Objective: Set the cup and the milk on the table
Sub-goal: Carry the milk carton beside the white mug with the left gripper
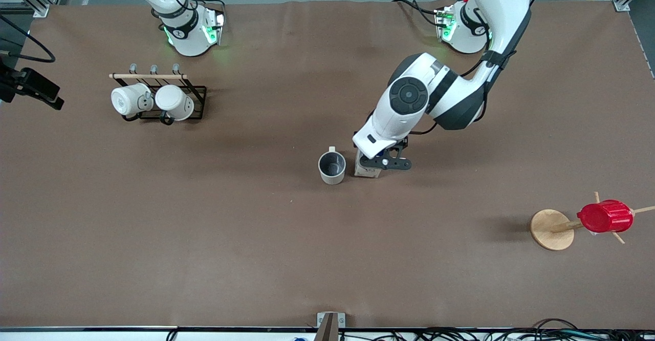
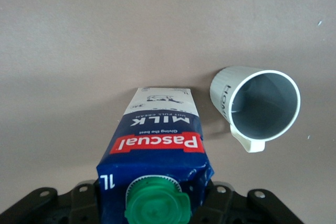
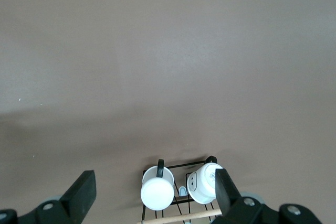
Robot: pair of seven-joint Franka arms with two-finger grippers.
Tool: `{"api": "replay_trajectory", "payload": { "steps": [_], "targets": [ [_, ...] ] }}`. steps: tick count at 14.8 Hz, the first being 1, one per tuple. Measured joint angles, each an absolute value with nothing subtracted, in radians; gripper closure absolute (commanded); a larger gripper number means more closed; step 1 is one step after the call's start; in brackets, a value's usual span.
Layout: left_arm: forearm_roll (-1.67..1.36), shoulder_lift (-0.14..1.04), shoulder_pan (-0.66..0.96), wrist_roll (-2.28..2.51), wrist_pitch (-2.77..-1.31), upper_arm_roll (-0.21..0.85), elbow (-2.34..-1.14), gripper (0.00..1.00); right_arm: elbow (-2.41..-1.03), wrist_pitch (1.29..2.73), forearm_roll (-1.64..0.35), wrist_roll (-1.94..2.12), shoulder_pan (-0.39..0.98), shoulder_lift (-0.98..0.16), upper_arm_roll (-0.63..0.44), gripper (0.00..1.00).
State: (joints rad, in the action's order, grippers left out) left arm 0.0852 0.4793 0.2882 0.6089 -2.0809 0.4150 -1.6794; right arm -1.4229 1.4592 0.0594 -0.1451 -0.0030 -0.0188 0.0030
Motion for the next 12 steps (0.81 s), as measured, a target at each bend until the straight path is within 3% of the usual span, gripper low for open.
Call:
{"api": "replay_trajectory", "payload": {
  "steps": [8,12],
  "targets": [
    [0.126,0.541,0.321,0.633,-2.068,0.413,-1.616,0.4,-1.424,1.46,0.054,-0.145,-0.003,-0.019,0.003,0.0],
    [0.129,0.548,0.321,0.633,-2.064,0.409,-1.605,0.27,-1.424,1.46,0.052,-0.145,-0.003,-0.019,0.003,0.0]
  ]
}}
